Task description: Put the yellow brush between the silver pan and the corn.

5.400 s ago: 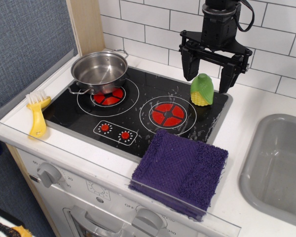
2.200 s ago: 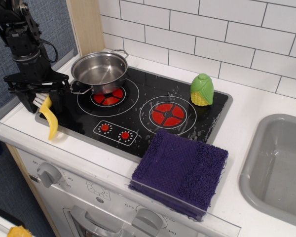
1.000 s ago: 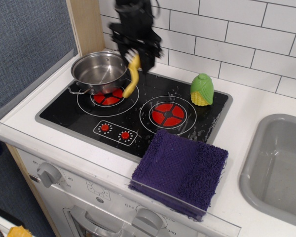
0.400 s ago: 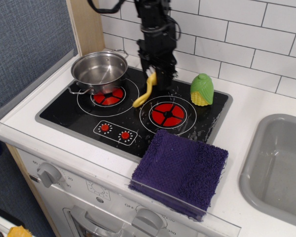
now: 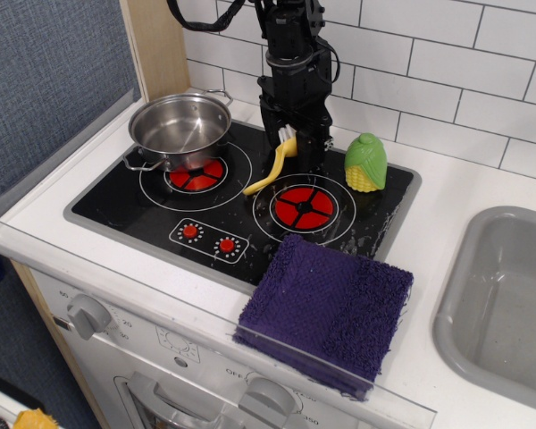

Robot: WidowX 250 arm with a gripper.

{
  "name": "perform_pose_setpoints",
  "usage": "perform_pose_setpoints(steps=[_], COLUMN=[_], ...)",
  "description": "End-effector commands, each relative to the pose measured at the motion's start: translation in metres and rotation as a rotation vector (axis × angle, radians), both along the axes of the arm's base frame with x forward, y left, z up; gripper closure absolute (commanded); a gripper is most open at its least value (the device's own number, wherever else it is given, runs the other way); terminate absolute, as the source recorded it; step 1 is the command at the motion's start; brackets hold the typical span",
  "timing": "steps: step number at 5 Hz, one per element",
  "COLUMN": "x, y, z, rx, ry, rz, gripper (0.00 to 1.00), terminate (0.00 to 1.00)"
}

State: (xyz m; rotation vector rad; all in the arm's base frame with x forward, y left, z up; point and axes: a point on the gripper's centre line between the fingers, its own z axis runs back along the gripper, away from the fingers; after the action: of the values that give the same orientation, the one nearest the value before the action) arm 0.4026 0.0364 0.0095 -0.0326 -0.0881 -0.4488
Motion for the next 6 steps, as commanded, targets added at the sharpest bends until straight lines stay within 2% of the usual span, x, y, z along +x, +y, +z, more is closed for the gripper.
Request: perform_pose_setpoints(steps=[1, 2, 3, 4, 6], x=[-0.023, -0.029, -0.045, -0.058, -0.065], y=[0.006, 0.01, 0.014, 0.012, 0.011], z=[0.029, 0.052, 0.075, 0.081, 0.079], rx=[-0.022, -0.057, -0.059, -0.044, -0.02], ry=[-0.083, -0.14, -0.181, -0.181, -0.162], rz=[0.104, 0.154, 0.248, 0.274, 0.288], gripper=[0.0, 0.0, 0.0, 0.0, 0.0], terminate=[0.0, 0.0, 0.0, 0.0, 0.0])
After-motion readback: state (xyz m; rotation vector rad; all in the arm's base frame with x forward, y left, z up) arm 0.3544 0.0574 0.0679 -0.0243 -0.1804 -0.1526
